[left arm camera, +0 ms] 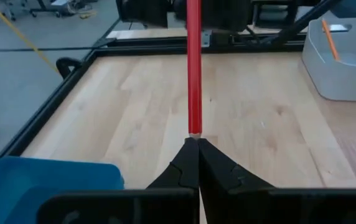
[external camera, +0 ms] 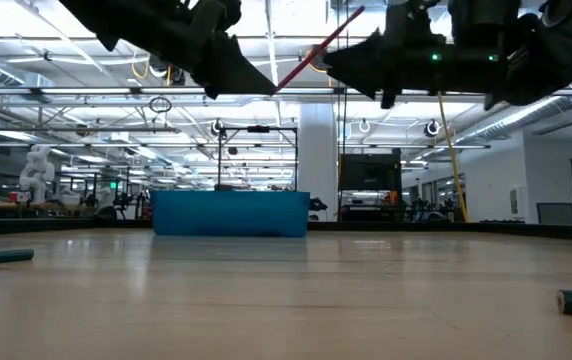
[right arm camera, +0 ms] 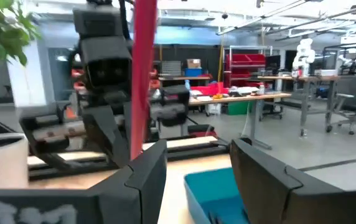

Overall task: Sort pens & pencils
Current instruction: Put the red pencil into the gray bin

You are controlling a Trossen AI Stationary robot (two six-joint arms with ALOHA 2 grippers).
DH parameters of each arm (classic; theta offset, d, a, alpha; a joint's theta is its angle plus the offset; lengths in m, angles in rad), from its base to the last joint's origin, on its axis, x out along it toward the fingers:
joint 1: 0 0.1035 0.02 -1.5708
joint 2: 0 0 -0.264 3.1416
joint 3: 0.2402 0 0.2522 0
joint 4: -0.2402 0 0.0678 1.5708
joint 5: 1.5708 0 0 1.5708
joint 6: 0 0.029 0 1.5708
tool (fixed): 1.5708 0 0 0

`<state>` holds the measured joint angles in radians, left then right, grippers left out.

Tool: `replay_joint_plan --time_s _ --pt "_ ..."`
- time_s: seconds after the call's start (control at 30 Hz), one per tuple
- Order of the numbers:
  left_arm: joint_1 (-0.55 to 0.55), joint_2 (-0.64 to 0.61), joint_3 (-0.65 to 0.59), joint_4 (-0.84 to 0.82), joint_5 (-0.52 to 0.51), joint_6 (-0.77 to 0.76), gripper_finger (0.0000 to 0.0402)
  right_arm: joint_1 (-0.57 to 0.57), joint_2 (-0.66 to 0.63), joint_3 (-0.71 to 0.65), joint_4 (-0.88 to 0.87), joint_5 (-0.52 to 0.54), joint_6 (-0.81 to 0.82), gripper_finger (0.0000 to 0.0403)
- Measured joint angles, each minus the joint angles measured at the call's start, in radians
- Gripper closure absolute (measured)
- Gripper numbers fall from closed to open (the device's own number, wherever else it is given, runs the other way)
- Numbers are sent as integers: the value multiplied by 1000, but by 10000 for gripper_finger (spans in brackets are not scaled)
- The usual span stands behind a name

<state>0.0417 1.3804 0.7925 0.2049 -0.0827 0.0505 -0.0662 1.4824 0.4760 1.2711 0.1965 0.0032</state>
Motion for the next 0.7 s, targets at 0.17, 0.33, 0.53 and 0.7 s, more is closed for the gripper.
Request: replay_joint_plan --time_s 0.17,0.33,0.53,0.7 --pt "1 20 0 33 -2 7 401 -2 11 17 4 -120 40 236" --pt "1 20 0 41 -5 10 401 2 8 17 14 -123 42 236" --pt "1 20 0 45 -5 2 401 2 8 17 57 -123 63 236" --pt "1 20 0 40 -5 -2 401 2 8 17 101 -149 68 236"
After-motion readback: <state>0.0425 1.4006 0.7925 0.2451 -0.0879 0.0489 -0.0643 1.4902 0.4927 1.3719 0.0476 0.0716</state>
